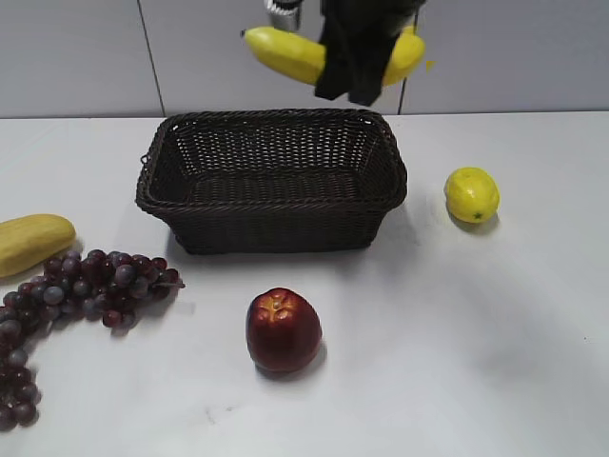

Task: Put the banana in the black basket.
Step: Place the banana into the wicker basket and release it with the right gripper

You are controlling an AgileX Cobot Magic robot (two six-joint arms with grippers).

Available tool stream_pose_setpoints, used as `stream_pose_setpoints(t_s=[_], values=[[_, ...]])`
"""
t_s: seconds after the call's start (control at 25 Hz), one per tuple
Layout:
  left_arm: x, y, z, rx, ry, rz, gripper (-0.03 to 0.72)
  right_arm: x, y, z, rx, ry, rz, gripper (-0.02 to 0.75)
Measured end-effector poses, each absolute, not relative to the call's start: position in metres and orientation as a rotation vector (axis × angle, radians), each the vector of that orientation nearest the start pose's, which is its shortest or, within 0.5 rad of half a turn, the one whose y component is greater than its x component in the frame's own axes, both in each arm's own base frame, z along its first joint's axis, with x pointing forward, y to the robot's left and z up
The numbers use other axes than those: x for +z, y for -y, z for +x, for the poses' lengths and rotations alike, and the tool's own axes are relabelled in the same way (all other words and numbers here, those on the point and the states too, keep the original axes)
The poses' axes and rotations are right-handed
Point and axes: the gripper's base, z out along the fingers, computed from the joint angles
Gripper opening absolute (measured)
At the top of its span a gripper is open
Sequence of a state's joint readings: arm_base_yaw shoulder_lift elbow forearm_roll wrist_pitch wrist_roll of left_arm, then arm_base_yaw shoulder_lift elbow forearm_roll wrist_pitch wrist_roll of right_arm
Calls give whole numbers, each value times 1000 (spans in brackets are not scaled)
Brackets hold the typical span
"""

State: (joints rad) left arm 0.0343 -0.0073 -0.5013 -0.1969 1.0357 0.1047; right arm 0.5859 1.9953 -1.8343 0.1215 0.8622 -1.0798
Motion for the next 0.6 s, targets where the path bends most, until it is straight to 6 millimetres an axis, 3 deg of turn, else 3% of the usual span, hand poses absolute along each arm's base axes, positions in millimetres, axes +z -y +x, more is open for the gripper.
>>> stream_pose_setpoints(t_s=[0.16, 0.4, 0.6], values=[[281, 16, -5, -145, -1997, 77, 237, 257, -297, 396, -47, -1660, -1882, 319], [281, 16, -5, -145, -1997, 77, 237, 195, -316, 413, 2, -1717, -1888, 319], [281, 16, -5, -145, -1997, 77, 237, 183, -318, 412, 52, -1765, -1886, 319]])
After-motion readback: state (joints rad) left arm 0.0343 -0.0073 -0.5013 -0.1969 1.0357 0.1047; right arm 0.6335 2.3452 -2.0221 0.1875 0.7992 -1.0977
